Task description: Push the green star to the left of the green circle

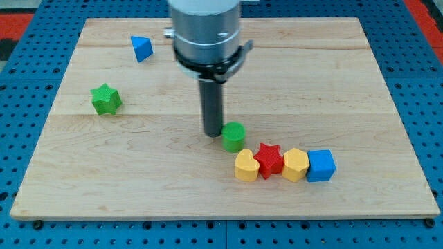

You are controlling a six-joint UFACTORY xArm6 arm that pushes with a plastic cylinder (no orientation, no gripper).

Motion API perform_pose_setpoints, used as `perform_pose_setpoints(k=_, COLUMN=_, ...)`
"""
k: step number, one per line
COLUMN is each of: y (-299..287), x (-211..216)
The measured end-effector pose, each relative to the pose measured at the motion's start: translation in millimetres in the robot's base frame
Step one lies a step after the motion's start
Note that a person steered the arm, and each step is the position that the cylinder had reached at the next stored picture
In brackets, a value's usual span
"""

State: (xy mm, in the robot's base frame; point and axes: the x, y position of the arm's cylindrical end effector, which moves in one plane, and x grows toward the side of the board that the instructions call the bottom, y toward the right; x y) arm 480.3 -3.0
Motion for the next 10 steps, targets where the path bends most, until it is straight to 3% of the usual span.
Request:
perform_pose_setpoints(k=3, y=81, x=0)
perform_pose_setpoints(k=5, y=14, x=-61)
perform_pose_setpoints(k=7, y=-104, x=-64)
perform_pose_setpoints(k=8, y=-106, x=-99)
perform_pose_setpoints(k=10, y=-147, x=-122)
